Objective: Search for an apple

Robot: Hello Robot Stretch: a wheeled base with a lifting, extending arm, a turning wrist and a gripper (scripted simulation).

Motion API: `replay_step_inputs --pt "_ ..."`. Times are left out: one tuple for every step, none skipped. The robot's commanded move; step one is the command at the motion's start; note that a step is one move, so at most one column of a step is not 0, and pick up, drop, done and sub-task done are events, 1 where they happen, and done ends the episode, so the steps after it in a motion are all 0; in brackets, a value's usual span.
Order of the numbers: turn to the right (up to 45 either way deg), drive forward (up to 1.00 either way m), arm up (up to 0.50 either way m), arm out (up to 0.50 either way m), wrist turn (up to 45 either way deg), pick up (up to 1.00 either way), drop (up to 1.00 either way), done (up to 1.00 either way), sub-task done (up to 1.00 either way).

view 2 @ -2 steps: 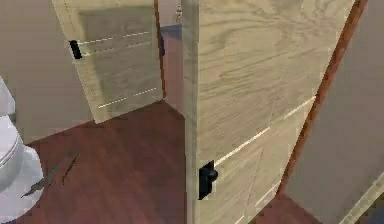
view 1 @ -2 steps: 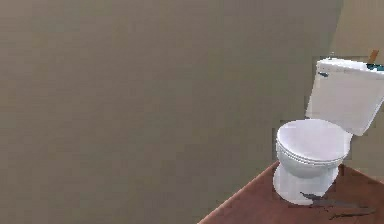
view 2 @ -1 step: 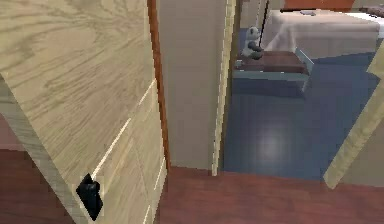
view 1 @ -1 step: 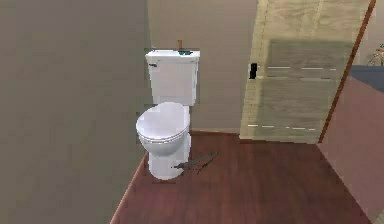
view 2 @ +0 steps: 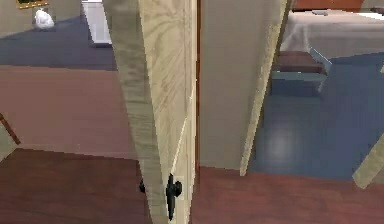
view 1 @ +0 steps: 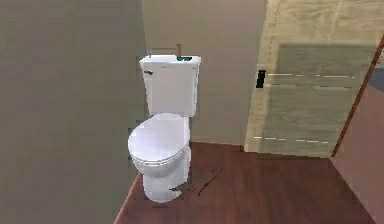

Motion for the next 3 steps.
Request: replay_step_inputs --pt "-45.0 0.00 0.00 0.00 0.0 0.00 0.00 0.00 0.00" --pt "-36.0 0.00 0.00 0.00 0.0 0.00 0.00 0.00 0.00" --pt "0.0 0.15 0.00 0.00 0.0 0.00 0.00 0.00 0.00"
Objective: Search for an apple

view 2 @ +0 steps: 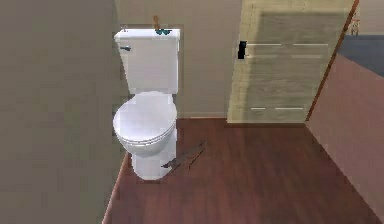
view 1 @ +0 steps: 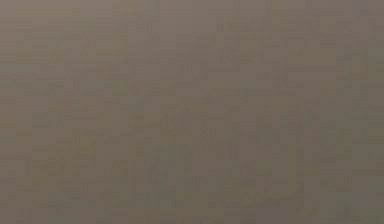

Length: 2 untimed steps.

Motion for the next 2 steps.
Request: replay_step_inputs --pt "45.0 0.00 0.00 0.00 0.0 0.00 0.00 0.00 0.00" --pt "15.0 0.00 0.00 0.00 0.0 0.00 0.00 0.00 0.00"
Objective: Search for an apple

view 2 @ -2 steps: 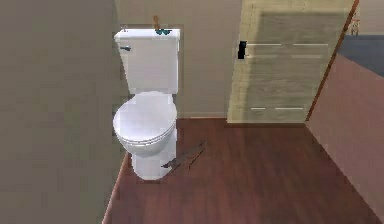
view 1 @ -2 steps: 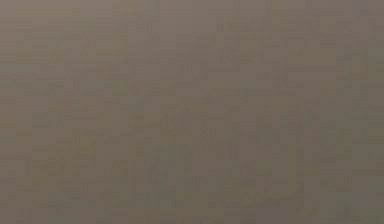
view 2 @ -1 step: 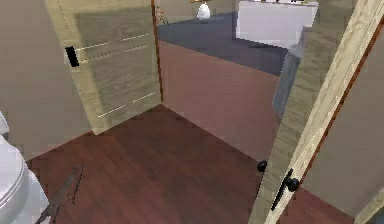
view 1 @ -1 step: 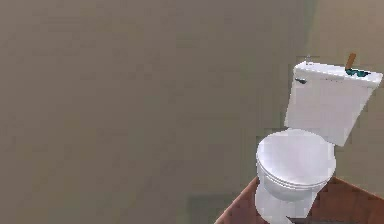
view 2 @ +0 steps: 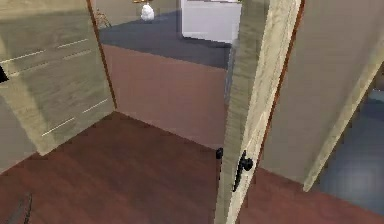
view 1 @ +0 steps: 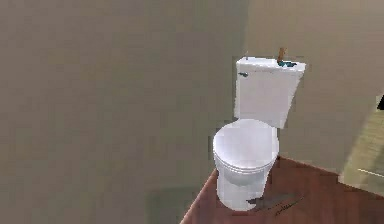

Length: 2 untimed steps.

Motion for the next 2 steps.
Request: replay_step_inputs --pt "0.0 0.30 0.00 0.00 0.0 0.00 0.00 0.00 0.00" --pt "45.0 0.00 0.00 0.00 0.0 0.00 0.00 0.00 0.00"
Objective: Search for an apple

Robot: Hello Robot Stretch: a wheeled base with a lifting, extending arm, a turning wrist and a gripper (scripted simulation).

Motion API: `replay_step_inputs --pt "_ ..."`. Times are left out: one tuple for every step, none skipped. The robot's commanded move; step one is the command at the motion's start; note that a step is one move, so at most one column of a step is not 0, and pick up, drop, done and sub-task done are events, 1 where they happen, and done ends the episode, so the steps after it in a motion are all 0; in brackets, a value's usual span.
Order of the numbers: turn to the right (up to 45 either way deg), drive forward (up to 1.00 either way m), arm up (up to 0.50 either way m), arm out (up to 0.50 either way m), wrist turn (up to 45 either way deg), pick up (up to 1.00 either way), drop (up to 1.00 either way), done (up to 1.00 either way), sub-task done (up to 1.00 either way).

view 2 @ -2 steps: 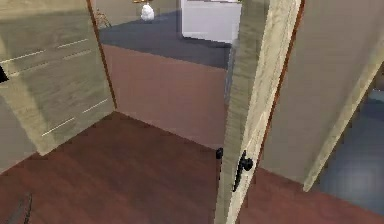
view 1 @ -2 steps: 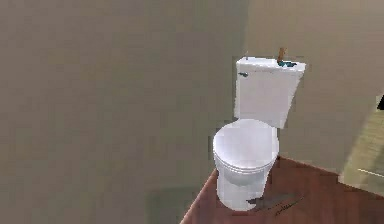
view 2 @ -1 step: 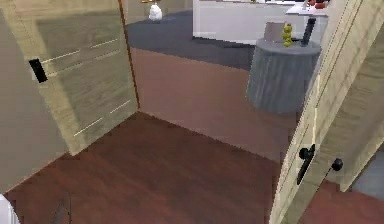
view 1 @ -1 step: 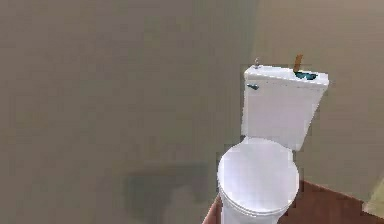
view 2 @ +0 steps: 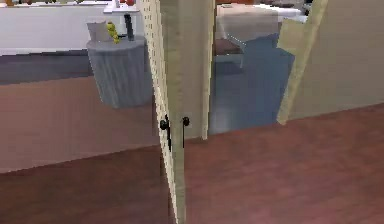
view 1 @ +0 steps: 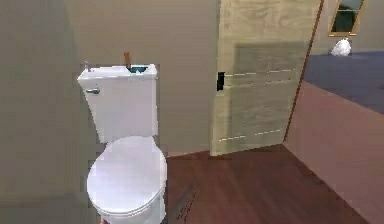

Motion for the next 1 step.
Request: replay_step_inputs --pt "33.0 0.00 0.00 0.00 0.0 0.00 0.00 0.00 0.00"
